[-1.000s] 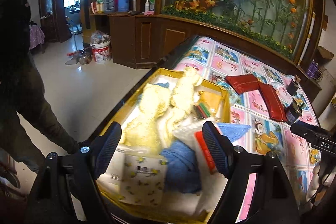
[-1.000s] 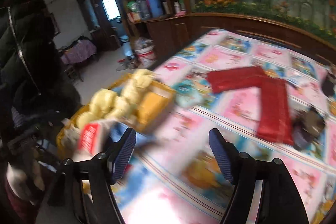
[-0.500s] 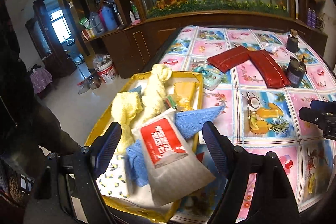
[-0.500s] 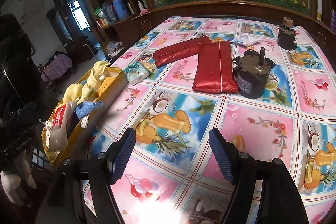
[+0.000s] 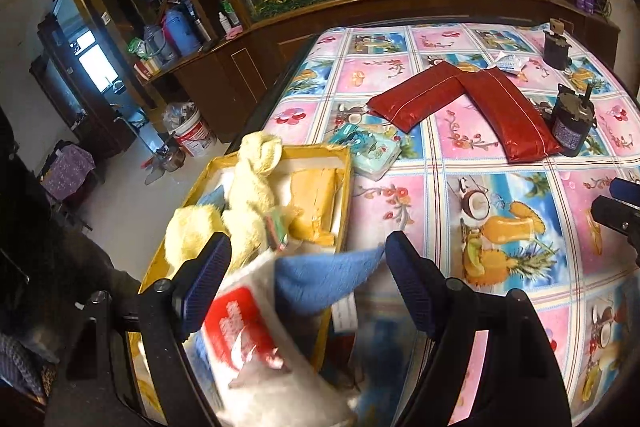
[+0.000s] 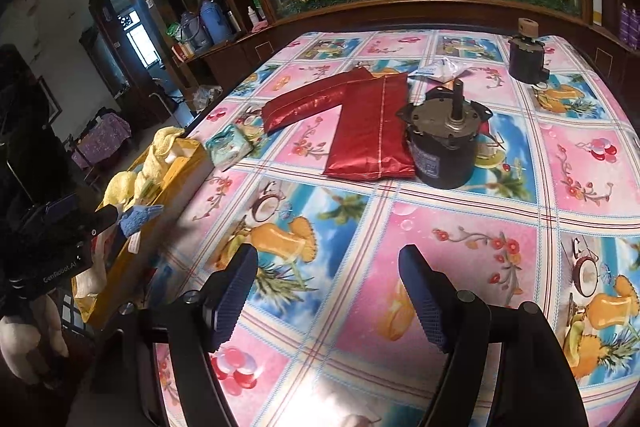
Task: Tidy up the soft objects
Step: 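Move both tools back over the table, then grasp the teal cartoon packet with the left tool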
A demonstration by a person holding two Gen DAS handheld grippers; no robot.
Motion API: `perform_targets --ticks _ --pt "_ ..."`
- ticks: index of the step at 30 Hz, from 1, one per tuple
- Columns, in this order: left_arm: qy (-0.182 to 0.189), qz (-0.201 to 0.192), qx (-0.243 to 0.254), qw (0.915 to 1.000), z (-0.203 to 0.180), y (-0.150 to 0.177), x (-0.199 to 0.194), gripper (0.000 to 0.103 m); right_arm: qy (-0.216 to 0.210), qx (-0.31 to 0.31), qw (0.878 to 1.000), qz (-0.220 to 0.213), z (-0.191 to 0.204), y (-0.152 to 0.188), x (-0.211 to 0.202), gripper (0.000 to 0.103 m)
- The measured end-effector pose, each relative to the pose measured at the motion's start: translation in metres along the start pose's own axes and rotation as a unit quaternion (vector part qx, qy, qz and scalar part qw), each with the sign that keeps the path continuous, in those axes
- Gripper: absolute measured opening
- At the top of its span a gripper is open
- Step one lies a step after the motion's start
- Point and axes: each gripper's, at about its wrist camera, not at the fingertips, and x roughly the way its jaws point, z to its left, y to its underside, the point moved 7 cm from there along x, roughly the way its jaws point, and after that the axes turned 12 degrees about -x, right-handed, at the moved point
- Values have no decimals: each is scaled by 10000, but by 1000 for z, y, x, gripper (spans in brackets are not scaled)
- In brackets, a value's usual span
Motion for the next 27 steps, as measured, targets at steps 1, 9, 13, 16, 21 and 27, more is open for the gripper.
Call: perform_targets --ticks 1,9,13,16,21,27 --pt "13 10 43 10000 -3 -6 6 80 2 26 10000 -8 -4 0 1 75" --pt "707 814 -818 9908 3 -78 88 80 108 468 9983 -330 -45 -5 4 76" --pt "729 1189 -595 9884 -19 -89 133 80 157 843 9959 -298 -66 1 10 78" --pt "564 1391 -190 9885 -41 -87 159 80 226 871 9952 -389 -72 0 7 78" --pt "466 2052 -105 9775 -59 -74 188 80 361 805 9950 -467 -72 -2 3 78" --pt "1582 2624 -440 9509 -84 -56 157 79 456 910 9937 -475 -80 -1 4 78"
